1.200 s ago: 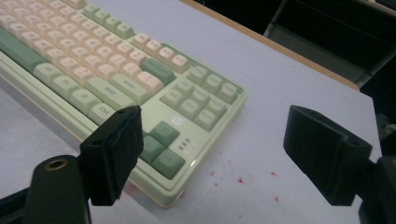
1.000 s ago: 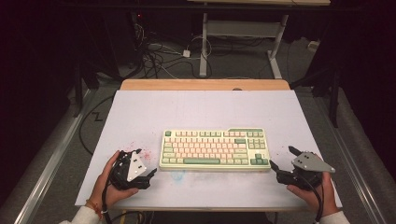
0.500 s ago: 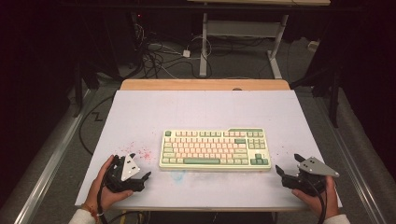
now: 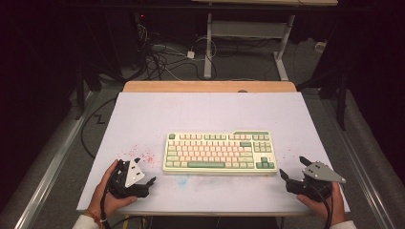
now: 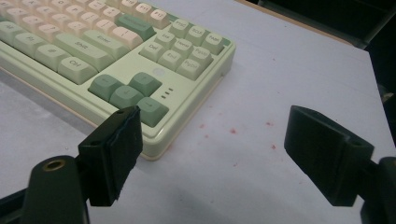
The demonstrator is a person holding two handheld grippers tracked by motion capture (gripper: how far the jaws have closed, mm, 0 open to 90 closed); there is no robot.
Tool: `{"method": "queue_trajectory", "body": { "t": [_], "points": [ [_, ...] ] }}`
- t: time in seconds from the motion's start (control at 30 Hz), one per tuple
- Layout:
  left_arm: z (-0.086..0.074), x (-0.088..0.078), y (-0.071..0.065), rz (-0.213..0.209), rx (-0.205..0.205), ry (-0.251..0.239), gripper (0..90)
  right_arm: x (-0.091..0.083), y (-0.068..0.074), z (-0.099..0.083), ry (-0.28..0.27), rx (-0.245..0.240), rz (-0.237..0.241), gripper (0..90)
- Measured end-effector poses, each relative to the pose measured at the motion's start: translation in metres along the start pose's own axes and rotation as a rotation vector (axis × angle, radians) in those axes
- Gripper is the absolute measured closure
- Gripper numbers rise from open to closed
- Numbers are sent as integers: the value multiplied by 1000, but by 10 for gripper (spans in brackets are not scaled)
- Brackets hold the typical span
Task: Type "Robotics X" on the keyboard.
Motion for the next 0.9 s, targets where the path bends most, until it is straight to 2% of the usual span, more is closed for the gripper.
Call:
{"method": "queue_trajectory", "body": {
  "t": [0.33, 0.9],
  "points": [
    [1, 2, -1, 0, 6, 6, 155, 2, 1, 1, 1, -12, 9, 195],
    [5, 9, -1, -11, -8, 20, 156, 6, -1, -2, 18, -23, 5, 195]
  ]
}}
Point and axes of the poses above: each handheld gripper's, and its own axes: x roughly forward along the jaws, z roughly out of its top, y roughly to its left, the point moved 6 cm from there along x, roughly forward along the jaws, and after that the axes turned 11 degrees about z, right-handed, at the moved point
